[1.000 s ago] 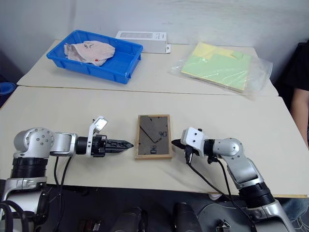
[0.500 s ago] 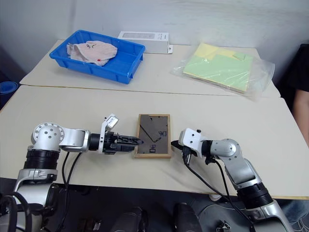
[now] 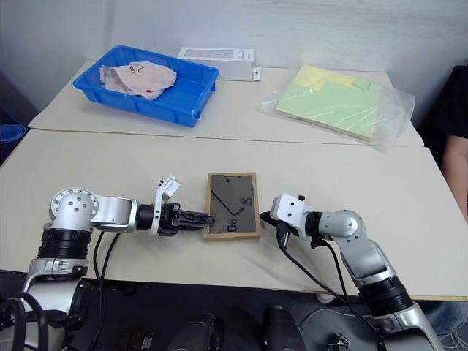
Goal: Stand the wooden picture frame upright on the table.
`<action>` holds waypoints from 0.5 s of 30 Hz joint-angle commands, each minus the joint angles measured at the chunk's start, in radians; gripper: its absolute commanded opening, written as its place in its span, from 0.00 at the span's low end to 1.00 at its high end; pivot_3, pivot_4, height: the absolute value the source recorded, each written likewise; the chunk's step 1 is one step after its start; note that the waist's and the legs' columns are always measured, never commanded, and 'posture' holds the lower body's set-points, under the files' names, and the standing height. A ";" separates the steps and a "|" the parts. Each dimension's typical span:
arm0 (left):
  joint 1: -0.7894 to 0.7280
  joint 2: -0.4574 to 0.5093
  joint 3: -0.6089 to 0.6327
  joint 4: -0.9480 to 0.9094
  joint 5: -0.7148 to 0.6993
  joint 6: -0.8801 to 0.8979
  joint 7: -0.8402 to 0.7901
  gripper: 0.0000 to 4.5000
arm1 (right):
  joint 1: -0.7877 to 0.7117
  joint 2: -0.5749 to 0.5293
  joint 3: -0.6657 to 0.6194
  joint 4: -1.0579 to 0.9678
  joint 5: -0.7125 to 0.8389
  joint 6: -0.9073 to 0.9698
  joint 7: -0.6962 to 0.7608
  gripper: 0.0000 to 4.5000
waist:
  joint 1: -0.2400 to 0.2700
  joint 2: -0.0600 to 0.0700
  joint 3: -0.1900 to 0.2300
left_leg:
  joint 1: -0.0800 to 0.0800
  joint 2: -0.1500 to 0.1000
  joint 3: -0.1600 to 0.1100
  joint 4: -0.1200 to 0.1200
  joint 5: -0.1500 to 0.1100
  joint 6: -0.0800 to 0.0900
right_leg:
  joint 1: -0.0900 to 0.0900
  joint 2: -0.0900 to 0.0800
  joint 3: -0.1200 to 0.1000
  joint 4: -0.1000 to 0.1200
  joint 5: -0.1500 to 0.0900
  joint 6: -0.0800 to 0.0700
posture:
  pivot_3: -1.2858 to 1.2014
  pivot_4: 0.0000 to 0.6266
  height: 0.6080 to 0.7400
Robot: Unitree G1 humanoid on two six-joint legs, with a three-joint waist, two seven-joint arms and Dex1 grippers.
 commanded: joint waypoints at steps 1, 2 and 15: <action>0.008 0.044 -0.041 -0.049 0.008 0.013 -0.047 0.73 | 0.007 0.007 0.002 -0.047 0.017 -0.013 0.003 0.00 | 0.000 0.000 0.000 | 0.000 0.000 0.000 0.000 0.000 0.000 | 0.000 0.000 0.000 0.000 0.000 0.000 | 0.52 0.24 1.00; 0.008 0.054 -0.045 -0.048 0.013 0.013 -0.050 0.79 | 0.009 0.007 0.003 -0.049 0.017 -0.012 0.003 0.00 | -0.002 0.000 0.000 | 0.000 0.000 0.000 0.000 0.000 0.000 | 0.000 0.000 0.000 0.000 0.000 0.000 | 0.52 0.24 1.00; 0.007 0.054 -0.095 -0.027 0.002 0.013 -0.035 0.99 | 0.017 0.005 0.013 -0.071 0.024 0.005 0.014 0.00 | -0.021 0.000 0.000 | 0.001 0.001 0.000 -0.001 0.001 -0.003 | 0.000 0.001 0.001 0.000 -0.001 0.001 | 0.52 0.24 1.00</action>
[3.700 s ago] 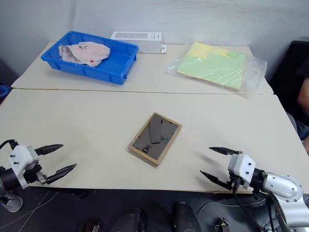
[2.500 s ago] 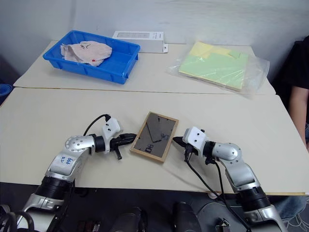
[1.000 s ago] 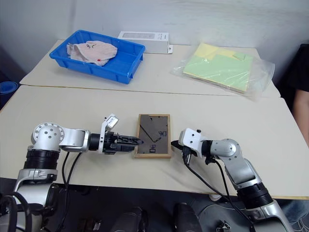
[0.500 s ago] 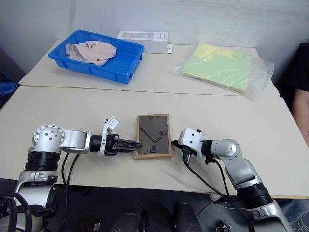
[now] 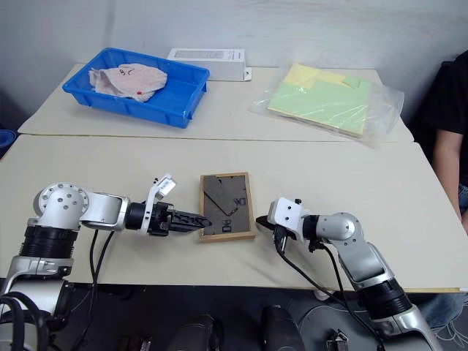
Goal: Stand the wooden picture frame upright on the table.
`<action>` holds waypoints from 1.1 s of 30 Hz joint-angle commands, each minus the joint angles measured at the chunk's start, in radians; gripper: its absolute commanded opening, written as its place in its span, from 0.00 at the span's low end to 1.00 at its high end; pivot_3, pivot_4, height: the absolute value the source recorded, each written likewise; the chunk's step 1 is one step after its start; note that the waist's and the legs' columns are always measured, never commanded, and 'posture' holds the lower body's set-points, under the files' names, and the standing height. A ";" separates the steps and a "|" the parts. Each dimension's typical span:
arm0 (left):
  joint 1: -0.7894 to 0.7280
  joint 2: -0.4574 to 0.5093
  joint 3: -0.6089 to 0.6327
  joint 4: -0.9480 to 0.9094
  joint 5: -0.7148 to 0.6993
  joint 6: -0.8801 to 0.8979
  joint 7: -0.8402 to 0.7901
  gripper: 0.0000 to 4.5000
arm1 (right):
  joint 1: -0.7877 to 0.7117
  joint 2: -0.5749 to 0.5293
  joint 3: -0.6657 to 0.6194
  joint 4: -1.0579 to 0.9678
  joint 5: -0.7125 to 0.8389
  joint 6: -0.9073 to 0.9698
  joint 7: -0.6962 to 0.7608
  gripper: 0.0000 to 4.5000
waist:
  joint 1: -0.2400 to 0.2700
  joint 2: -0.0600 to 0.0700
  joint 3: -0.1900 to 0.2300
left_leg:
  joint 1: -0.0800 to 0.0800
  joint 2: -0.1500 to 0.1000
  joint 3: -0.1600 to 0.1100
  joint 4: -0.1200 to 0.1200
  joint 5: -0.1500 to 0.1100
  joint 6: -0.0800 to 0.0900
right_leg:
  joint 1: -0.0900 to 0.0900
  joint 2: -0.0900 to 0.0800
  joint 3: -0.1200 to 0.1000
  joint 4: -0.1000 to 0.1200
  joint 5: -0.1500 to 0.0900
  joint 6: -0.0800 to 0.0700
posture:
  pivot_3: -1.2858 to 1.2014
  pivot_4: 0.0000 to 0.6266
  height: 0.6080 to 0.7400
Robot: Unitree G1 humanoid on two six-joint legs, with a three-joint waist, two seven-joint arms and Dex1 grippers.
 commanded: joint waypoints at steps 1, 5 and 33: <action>0.018 -0.054 -0.020 0.020 0.013 0.011 0.059 0.99 | 0.001 0.005 -0.001 -0.052 0.020 0.005 0.003 0.00 | 0.004 0.000 0.000 | 0.000 0.000 0.000 0.000 0.000 0.000 | 0.000 0.000 0.000 0.000 0.000 0.000 | 0.52 0.24 1.00; 0.017 -0.117 0.006 0.053 0.011 0.011 0.102 0.99 | -0.007 0.017 0.009 -0.054 0.015 0.009 -0.002 0.00 | 0.027 0.000 0.000 | 0.000 -0.003 -0.001 0.000 0.000 0.002 | 0.000 -0.002 0.000 0.000 0.000 0.000 | 0.52 0.24 1.00; 0.272 -0.055 -0.034 -0.261 0.468 -0.729 -0.413 0.29 | -0.100 0.022 -0.216 -0.165 0.588 0.380 0.093 0.43 | 0.019 0.001 0.000 | -0.001 -0.003 0.000 0.000 0.001 0.001 | 0.002 -0.002 0.000 -0.008 0.001 0.001 | 0.52 0.24 1.00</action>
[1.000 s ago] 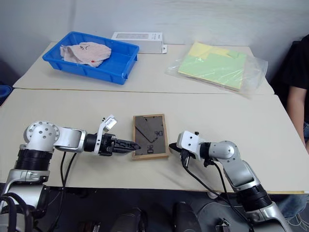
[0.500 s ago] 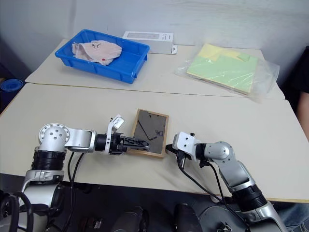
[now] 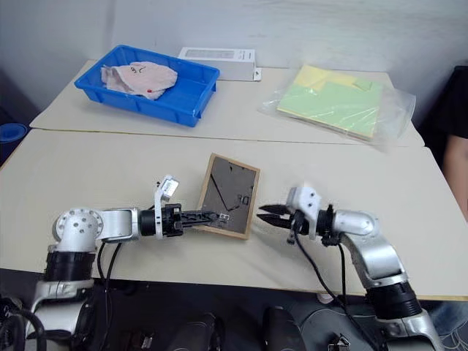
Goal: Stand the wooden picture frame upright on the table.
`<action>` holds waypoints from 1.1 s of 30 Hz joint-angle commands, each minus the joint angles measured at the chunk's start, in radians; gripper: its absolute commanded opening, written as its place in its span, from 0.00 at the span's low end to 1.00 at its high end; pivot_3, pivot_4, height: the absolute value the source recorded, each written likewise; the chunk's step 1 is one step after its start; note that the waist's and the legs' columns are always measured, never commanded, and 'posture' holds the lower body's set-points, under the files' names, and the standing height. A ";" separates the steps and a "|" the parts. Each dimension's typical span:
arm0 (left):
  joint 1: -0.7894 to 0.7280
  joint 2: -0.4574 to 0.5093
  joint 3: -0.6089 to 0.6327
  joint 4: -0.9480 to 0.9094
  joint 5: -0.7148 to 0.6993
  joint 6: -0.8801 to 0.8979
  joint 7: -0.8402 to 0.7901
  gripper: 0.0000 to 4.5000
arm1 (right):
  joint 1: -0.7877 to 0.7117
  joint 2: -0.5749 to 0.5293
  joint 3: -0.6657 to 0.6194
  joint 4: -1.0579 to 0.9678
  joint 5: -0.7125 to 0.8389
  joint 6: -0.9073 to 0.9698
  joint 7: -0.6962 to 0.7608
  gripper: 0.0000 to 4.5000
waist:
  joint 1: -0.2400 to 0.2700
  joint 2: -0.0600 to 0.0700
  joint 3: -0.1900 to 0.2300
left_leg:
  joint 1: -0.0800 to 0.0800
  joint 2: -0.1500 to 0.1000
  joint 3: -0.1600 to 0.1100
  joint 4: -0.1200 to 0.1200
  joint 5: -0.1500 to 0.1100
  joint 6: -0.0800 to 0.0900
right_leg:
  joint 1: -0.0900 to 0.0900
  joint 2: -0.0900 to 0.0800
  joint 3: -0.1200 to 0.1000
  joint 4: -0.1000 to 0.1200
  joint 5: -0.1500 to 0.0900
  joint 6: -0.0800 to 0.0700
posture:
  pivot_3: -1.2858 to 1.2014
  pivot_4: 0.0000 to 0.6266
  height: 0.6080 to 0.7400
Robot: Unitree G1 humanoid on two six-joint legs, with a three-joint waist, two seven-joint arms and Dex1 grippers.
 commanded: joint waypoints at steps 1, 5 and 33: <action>0.053 0.045 -0.080 -0.030 0.256 -0.354 -0.151 0.29 | -0.066 -0.001 -0.014 -0.077 0.142 0.176 -0.011 0.50 | 0.000 0.000 0.000 | 0.001 0.001 0.000 0.000 0.000 -0.001 | 0.000 0.000 0.000 -0.001 0.000 0.000 | 0.52 0.24 1.00; 0.070 0.025 -0.083 -0.012 0.300 -0.433 -0.188 0.29 | -0.134 0.035 0.021 -0.063 0.120 0.207 -0.060 0.80 | 0.003 0.000 0.000 | 0.000 0.002 0.000 -0.001 0.000 0.000 | 0.000 0.000 0.000 -0.001 0.000 0.000 | 0.52 0.24 1.00; -0.071 -0.029 0.140 0.073 -0.012 0.236 -0.121 0.29 | -0.048 0.017 0.007 0.039 -0.133 -0.360 0.072 0.99 | 0.001 -0.002 0.001 | -0.003 0.001 -0.001 -0.001 -0.003 0.005 | -0.001 -0.001 0.001 0.001 0.001 0.001 | 0.52 0.24 1.00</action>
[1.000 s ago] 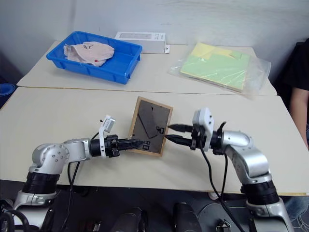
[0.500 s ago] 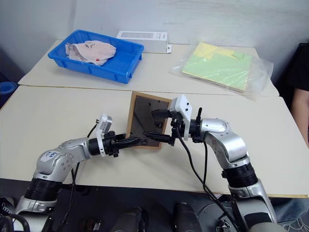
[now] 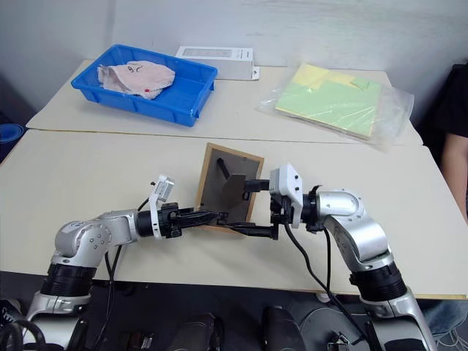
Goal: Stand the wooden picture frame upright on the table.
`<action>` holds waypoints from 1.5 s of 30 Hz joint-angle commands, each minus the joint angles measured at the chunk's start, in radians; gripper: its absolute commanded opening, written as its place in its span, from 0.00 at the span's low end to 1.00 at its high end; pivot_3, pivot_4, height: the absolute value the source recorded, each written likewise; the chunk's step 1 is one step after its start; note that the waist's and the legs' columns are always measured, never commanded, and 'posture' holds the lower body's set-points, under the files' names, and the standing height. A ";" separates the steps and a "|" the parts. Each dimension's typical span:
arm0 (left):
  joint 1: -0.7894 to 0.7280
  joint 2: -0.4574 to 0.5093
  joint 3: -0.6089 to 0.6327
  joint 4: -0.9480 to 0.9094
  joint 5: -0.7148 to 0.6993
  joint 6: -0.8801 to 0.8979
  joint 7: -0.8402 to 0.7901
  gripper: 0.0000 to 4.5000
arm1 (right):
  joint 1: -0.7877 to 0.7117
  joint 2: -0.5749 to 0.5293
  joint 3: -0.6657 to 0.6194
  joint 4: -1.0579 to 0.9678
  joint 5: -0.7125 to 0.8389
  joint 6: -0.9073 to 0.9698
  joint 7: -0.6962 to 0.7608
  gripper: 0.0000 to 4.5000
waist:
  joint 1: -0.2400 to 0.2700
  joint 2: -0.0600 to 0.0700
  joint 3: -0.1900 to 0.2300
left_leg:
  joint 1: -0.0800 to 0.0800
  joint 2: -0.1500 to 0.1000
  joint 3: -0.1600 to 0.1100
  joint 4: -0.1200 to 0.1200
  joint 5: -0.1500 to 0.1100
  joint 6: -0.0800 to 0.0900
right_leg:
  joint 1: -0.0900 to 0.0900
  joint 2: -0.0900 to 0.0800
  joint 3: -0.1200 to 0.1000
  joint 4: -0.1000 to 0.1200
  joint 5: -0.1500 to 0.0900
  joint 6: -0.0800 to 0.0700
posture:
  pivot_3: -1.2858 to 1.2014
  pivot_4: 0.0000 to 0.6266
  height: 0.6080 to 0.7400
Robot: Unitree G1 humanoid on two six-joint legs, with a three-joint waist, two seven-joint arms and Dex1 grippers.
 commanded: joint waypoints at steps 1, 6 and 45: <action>-0.076 0.013 0.126 0.038 -0.136 0.271 0.051 0.29 | 0.021 -0.031 -0.095 0.039 -0.031 -0.182 0.005 0.99 | 0.000 -0.001 0.001 | 0.000 0.000 0.000 0.000 0.000 0.000 | 0.000 0.000 0.000 0.000 0.000 0.000 | 0.52 0.24 1.00; -0.139 0.099 0.097 0.206 -0.390 0.417 0.140 0.29 | 0.034 -0.090 -0.156 0.158 -0.149 -0.597 0.036 0.99 | 0.000 -0.002 0.001 | 0.000 0.000 0.000 0.000 0.000 0.000 | 0.000 0.000 0.000 0.000 0.000 0.000 | 0.52 0.24 1.00; -0.148 0.401 0.061 0.219 -1.008 0.185 0.531 0.87 | -0.178 -0.031 0.027 0.628 -0.983 -1.287 -0.955 0.28 | -0.039 -0.002 0.004 | 0.002 0.001 0.000 -0.001 0.004 -0.006 | -0.002 0.002 0.001 0.005 0.000 0.000 | 0.52 0.24 1.00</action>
